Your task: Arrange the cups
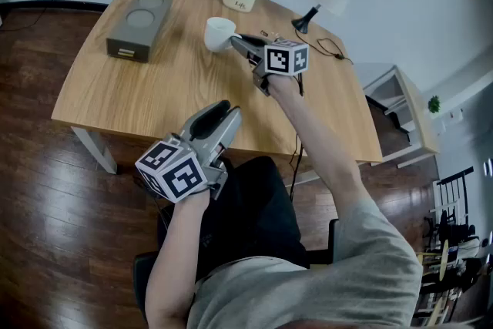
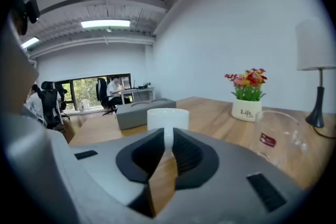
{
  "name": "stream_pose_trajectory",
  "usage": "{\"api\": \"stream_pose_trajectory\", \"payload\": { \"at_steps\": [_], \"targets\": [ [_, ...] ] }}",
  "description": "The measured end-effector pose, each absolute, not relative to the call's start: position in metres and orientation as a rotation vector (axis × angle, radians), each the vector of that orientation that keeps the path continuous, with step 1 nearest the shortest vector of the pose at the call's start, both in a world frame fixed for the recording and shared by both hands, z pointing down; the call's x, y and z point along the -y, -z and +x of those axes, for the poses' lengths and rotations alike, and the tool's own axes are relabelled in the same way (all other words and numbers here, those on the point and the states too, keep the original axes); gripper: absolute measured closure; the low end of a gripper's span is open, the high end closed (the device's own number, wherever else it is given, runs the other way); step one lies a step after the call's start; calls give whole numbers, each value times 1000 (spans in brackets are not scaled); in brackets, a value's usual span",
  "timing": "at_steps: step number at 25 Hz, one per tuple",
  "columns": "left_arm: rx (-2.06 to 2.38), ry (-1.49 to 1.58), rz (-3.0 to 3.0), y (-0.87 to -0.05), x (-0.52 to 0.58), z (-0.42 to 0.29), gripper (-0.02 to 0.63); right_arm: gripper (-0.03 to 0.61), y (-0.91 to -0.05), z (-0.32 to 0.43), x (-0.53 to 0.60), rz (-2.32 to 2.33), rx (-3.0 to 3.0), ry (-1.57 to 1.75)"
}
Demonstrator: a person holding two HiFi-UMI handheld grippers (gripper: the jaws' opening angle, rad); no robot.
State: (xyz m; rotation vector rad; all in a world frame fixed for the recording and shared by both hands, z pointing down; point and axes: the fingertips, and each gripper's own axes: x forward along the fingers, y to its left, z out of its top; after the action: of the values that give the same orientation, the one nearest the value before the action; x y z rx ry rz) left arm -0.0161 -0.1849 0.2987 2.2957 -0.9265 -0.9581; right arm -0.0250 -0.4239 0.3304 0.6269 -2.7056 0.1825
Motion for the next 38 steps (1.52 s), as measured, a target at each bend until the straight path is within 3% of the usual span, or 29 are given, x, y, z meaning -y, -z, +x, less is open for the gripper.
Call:
{"api": "stream_pose_trajectory", "payload": {
  "at_steps": [8,17,27,29,31,32,36,38],
  "targets": [
    [899,997,2254,-301,186,-21,492,512,-276,-140,439,509,2867,-105],
    [947,1052,2196,-305,189,-44,492,512,-289,-225,481,558,2810,-42],
    [985,1085,2134,-311,191,-63,492,513,-305,-251,486,515,2802,-118],
    [983,1076,2139,-313,191,-62,492,487,-313,-247,488,567,2732,-78],
    [986,1068,2144,-314,190,-62,492,377,-319,-240,483,580,2691,-62],
    [988,1064,2148,-314,189,-63,492,368,-319,-234,478,572,2692,-63],
    [1002,1058,2151,-314,188,-65,492,372,-316,-193,445,513,2758,-67],
    [1023,1054,2146,-314,187,-67,493,422,-317,-165,423,458,2803,-65]
  ]
}}
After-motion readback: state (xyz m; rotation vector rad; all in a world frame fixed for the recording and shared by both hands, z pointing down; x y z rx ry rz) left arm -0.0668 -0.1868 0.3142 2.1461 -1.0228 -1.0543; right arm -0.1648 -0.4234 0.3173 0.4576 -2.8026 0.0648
